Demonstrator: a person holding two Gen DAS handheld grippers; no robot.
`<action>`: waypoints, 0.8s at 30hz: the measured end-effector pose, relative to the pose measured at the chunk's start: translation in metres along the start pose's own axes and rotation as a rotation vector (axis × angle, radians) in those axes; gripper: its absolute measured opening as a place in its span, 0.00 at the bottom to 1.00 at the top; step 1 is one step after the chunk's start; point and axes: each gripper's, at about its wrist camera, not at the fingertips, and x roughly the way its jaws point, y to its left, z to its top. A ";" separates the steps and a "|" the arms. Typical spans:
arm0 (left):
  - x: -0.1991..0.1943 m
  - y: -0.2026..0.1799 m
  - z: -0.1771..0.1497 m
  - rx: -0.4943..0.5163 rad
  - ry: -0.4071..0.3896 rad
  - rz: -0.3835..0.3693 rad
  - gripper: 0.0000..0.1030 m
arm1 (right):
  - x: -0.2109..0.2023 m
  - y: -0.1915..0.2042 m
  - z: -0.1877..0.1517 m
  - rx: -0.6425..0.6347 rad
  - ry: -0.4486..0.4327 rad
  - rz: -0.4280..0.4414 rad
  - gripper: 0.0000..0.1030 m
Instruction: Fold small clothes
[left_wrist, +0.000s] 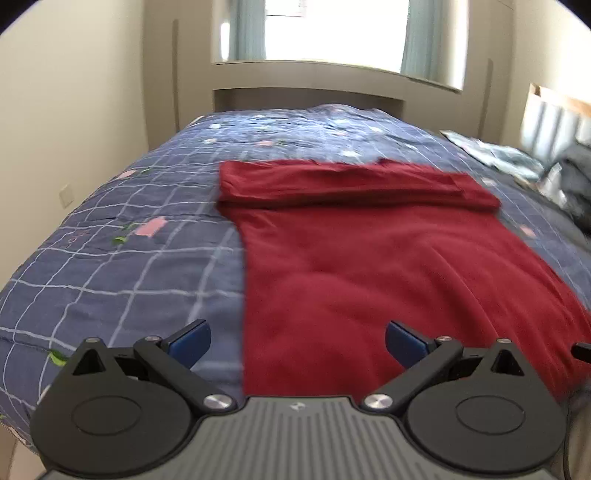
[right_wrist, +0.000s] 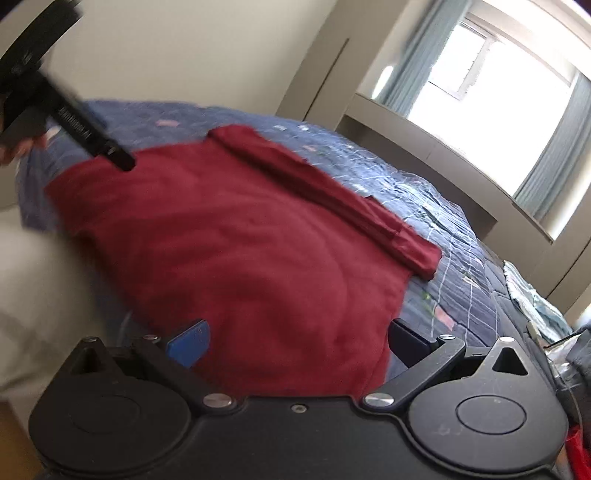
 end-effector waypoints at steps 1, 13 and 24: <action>-0.003 -0.006 -0.004 0.019 0.002 -0.002 1.00 | -0.003 0.004 -0.003 -0.009 0.006 0.005 0.99; -0.034 -0.046 -0.025 0.064 0.064 -0.037 1.00 | -0.003 0.041 -0.023 -0.110 0.007 -0.081 0.90; -0.069 -0.069 -0.017 0.053 0.046 -0.045 1.00 | -0.008 0.065 -0.029 -0.184 -0.052 -0.090 0.38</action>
